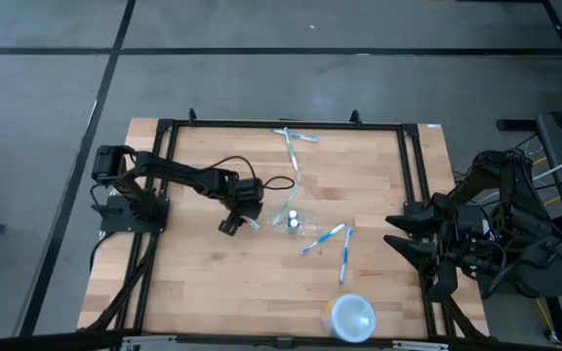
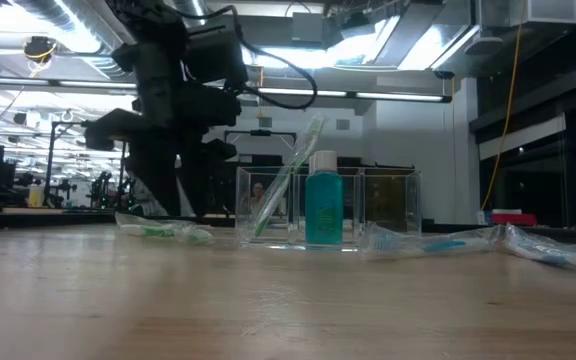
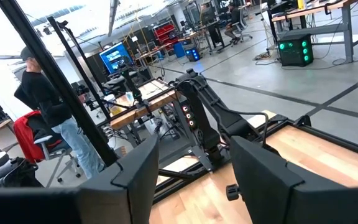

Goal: Pick & Place toothbrushing station
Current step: Put the bottom green toothbrush into the transparent organizer

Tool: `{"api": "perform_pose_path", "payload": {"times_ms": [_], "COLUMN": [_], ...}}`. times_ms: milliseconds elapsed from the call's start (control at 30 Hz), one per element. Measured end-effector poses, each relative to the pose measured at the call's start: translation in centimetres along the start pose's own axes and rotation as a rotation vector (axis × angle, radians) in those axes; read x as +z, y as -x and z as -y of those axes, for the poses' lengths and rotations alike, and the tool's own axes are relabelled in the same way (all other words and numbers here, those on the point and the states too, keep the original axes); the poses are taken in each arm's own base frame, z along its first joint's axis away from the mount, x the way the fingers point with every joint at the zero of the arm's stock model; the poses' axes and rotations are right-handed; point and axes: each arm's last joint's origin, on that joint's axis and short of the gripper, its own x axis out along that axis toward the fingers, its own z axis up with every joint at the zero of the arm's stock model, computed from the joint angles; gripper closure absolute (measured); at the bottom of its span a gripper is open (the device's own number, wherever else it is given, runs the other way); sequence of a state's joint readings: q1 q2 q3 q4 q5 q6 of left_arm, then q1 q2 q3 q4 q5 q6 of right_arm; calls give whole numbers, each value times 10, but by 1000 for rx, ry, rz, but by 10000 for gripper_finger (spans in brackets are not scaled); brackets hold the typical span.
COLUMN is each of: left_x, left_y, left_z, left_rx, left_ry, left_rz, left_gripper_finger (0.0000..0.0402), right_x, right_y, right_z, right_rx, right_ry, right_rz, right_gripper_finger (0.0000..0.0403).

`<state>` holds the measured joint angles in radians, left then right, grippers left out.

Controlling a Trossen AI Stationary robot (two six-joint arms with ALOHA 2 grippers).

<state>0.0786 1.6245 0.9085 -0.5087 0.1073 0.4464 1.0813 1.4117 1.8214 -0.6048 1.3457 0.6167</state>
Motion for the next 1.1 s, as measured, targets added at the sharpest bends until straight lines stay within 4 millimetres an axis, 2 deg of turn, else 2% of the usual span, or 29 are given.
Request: {"api": "perform_pose_path", "payload": {"times_ms": [333,733,1100], "left_x": [0,0,0], "left_y": [0,-9,-17], "left_z": [-1,-4,-4], "left_rx": [-21,-20,-40], "left_ry": [22,32,54], "left_rz": [15,12,0], "left_gripper_finger": [274,274,308], "right_x": [0,1,1], "right_y": [0,0,0], "right_z": [-1,-1,-2], "right_rx": [3,5,10], "right_ry": [-9,-16,-25], "right_rz": [-1,1,0], "right_gripper_finger": [201,201,201]}}
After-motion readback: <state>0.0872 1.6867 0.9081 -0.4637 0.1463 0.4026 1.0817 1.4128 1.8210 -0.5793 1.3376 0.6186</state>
